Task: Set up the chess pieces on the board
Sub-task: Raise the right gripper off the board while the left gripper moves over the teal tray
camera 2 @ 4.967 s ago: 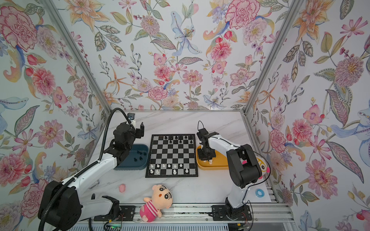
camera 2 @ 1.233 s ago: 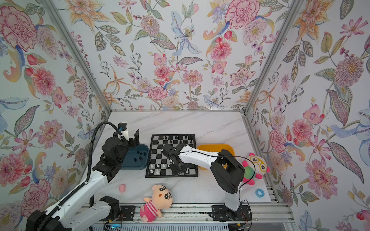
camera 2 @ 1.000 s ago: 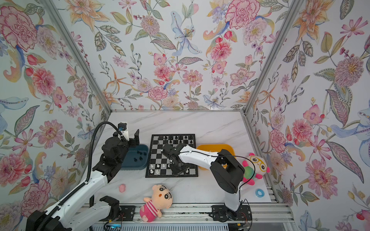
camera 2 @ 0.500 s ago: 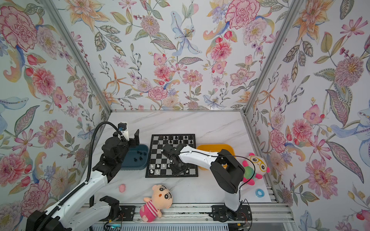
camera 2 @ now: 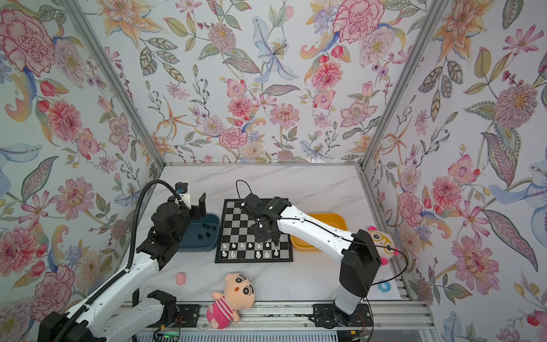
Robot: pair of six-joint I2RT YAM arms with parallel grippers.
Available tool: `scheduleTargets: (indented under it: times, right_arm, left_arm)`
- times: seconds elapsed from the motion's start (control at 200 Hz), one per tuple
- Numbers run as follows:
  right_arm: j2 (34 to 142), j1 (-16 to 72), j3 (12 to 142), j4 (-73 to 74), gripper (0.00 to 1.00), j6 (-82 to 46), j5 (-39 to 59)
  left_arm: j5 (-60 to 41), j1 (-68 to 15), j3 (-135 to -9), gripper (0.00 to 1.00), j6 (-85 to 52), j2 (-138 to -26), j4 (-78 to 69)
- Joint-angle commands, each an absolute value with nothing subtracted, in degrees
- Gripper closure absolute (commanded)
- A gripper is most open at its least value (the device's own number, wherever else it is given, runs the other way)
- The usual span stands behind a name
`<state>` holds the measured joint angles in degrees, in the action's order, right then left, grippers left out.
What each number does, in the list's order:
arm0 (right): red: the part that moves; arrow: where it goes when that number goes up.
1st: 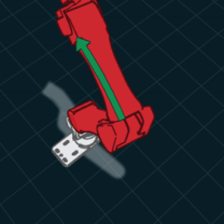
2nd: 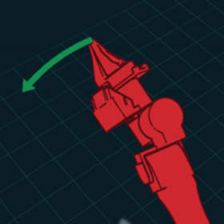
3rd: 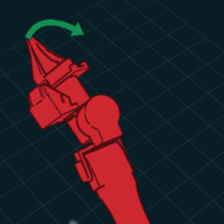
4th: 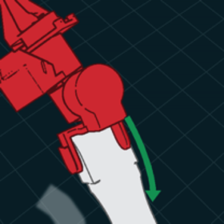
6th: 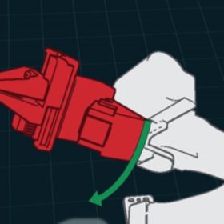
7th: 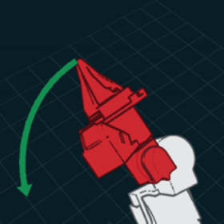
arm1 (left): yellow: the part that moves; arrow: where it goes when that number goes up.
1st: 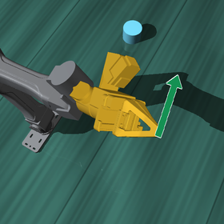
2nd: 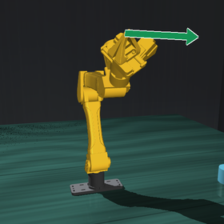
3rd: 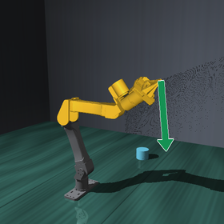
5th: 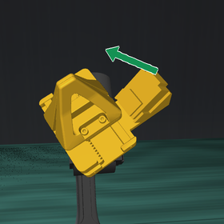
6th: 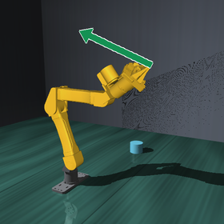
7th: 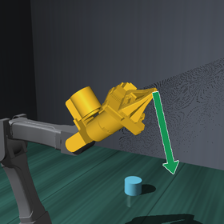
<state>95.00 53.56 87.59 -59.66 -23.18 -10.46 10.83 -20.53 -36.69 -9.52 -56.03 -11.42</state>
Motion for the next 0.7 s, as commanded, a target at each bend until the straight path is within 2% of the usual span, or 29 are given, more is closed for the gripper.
scheduleTargets:
  times: [0.0, 0.175, 0.31, 0.45, 0.696]
  right_arm:
    - [91.5, 50.6, 89.2, -63.5, 0.73, -20.9, -15.0]
    - [88.5, 43.6, 87.9, -59.7, 0.75, -17.4, -15.5]
    - [85.1, 37.5, 85.0, -49.6, 0.76, -16.9, -10.5]
    - [83.1, 31.4, 83.0, -42.3, 0.77, -16.7, -6.2]
    - [85.4, 24.5, 83.1, -40.1, 0.77, -15.6, -0.8]
  left_arm:
    - [12.3, -20.3, -42.6, 0.2, -11.5, -57.3, -3.2]
    - [14.0, -19.5, -51.5, 0.21, -13.6, -64.3, 12.6]
    - [10.9, -15.7, -56.2, 0.23, -17.5, -70.0, 21.8]
    - [8.2, -13.3, -58.5, 0.29, -19.2, -72.2, 27.4]
    - [-0.8, -10.0, -57.5, 0.33, -22.3, -73.2, 32.4]
